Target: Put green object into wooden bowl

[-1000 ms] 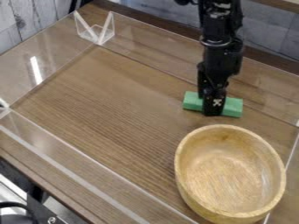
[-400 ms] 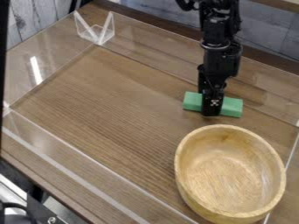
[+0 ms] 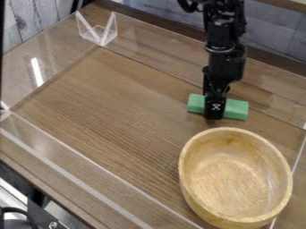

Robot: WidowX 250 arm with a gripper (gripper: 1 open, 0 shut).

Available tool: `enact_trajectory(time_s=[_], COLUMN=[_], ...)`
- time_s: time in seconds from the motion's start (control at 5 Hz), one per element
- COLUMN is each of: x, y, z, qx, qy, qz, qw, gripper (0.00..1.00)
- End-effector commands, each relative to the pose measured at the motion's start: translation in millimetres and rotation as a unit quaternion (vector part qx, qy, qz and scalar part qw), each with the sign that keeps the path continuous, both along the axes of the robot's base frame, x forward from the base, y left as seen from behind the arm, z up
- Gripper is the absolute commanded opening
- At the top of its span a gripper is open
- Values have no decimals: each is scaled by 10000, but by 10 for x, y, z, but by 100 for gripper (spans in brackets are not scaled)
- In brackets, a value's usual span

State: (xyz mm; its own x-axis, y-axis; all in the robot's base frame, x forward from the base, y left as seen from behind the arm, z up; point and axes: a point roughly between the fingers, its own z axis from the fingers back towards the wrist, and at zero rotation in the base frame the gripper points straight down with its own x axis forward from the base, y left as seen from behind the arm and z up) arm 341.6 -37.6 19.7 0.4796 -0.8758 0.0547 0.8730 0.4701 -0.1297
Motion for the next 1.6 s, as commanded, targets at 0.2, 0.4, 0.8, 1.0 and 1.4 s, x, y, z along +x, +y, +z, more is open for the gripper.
enact_trajectory(time_s=[0.2, 0.4, 0.8, 1.0, 1.4], x=[-81, -147, -252, -197, -109], y=[168, 185, -24, -84, -38], z=[62, 76, 140, 132, 200], qx=[20, 47, 199, 274, 359], qy=[48, 139, 290, 289, 232], qz=[52, 226, 333, 233, -52], qw=[10000, 9996, 9988, 9989, 9991], gripper=[100, 100, 0, 0, 0])
